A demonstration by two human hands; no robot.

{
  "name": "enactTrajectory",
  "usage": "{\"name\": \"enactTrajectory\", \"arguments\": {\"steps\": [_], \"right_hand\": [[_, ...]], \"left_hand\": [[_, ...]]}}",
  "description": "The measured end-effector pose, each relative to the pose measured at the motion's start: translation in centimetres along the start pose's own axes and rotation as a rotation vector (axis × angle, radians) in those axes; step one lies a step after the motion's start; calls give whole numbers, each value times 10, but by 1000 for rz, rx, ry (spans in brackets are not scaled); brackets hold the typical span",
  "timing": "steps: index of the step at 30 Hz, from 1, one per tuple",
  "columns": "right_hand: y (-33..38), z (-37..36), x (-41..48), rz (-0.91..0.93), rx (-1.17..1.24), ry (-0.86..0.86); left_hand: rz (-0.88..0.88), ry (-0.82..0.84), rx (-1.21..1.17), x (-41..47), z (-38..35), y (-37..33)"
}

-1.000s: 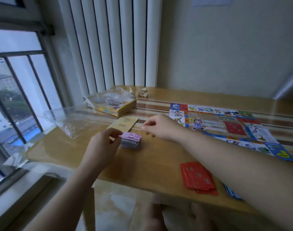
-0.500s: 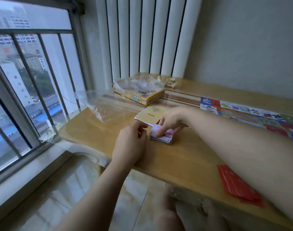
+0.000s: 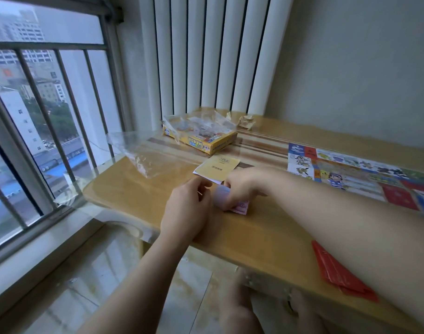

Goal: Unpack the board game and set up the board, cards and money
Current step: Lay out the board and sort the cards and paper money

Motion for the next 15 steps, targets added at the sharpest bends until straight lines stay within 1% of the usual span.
{"name": "enactTrajectory", "arguments": {"steps": [3,6,8,10,11,12,13,15], "right_hand": [[6,-3,-4,48,-33,-62],[2,-5,-11,77,98,-154],[-5,-6,-18,125,289,-220],[-16,-6,-29,178,540,-311],[-22,-5,-37,207,668,-353],[-26,-4,-47,241,816,-394],[-30,-3,-57,273,984,-435],[-39,1,-78,313,1267,-537]], "left_hand": [[-9,1,1,0,0,1],[-20,8,3,0,-1,0],[-13,30,-58,1,0,-1],[14,58,-211,1,1,-4],[45,91,-324,-1,-2,-8],[100,165,-469,-4,-9,-13],[182,294,-635,-11,-22,-20],[334,645,-934,-35,-56,-49]]}}
Point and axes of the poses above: each hand's wrist, its own x-axis towards the middle knuckle, its own z-axis out of the back of the hand, y = z × x, the point moved 8 cm from there along x, towards the middle knuckle, and after that the axes turned 15 degrees about z, right-handed, at the moved point
